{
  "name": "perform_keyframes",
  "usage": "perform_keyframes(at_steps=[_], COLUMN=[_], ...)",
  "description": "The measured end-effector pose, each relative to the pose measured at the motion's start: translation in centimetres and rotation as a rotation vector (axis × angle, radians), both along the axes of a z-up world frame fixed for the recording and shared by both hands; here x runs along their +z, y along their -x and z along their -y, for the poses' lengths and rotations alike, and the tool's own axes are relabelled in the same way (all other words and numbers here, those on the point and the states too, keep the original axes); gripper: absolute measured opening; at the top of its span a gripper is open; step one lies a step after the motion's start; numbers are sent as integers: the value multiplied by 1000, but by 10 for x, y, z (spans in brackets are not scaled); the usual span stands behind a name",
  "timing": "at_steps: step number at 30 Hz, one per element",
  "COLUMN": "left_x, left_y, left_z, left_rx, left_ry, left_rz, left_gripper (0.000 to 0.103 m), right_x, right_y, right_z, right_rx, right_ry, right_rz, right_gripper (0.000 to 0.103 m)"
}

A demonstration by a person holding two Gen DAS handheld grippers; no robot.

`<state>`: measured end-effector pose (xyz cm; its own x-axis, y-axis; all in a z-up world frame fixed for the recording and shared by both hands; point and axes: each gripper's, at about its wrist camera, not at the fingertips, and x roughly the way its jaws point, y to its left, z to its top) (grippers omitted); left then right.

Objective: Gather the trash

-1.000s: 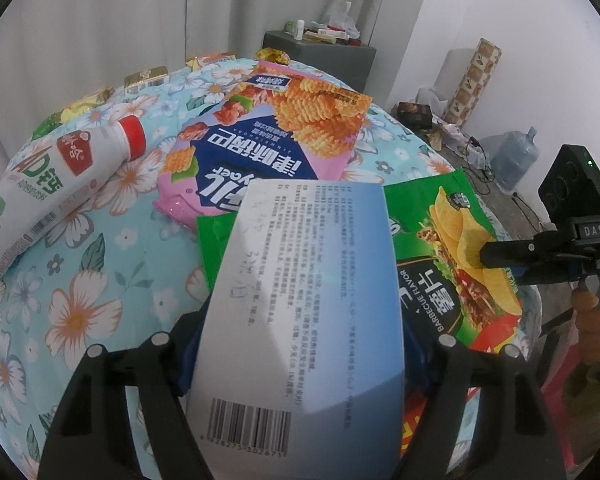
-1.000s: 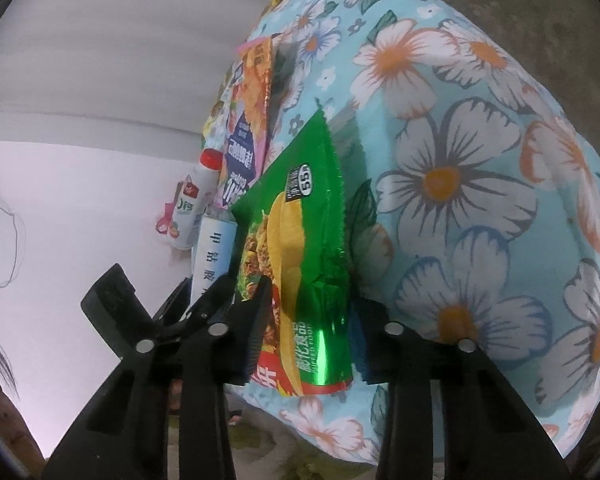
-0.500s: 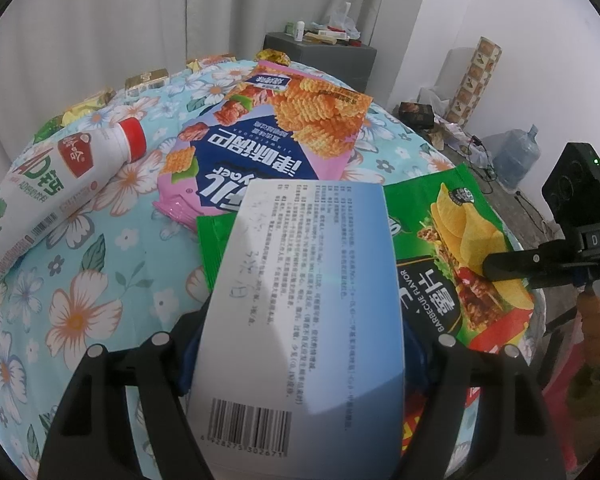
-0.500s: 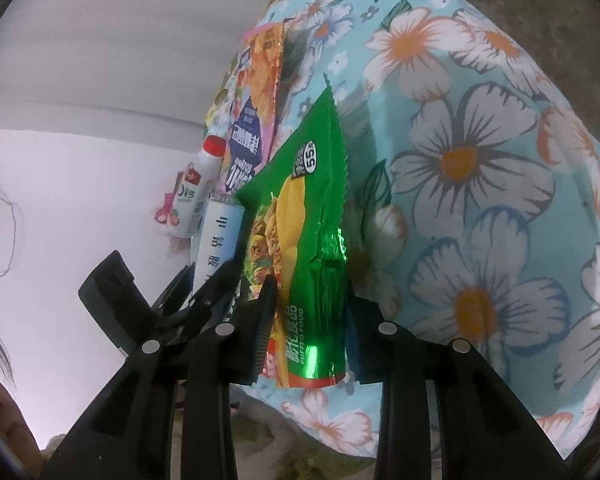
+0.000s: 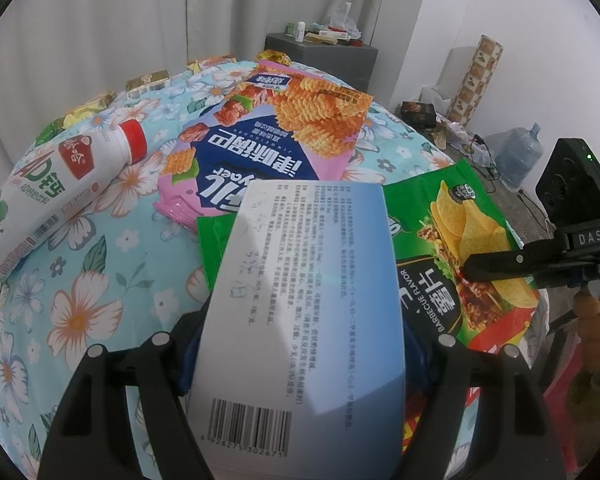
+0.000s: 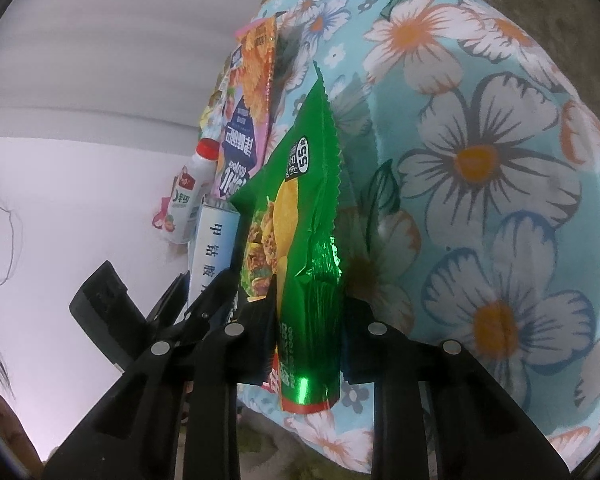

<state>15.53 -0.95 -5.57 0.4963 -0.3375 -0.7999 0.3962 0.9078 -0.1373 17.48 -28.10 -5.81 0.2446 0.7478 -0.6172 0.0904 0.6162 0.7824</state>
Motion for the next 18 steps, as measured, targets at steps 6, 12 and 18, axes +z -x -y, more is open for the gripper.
perform_keyframes(at_steps=[6,12,18], left_x=[-1,-1,-2], left_y=[0,0,0], left_z=[0,0,1], left_rx=[0,0,3], left_ry=[-1,-2,-3], left_rz=[1,1,1], left_gripper=[74,74,74], right_x=[-2,-5,-6], right_y=[-3,-5,-4], right_z=[-5,-9,-7], right_rx=[-6,-13,-12], right_ry=[1,-3,-3], right_rz=[1,3,4], right_gripper=[21,18,17])
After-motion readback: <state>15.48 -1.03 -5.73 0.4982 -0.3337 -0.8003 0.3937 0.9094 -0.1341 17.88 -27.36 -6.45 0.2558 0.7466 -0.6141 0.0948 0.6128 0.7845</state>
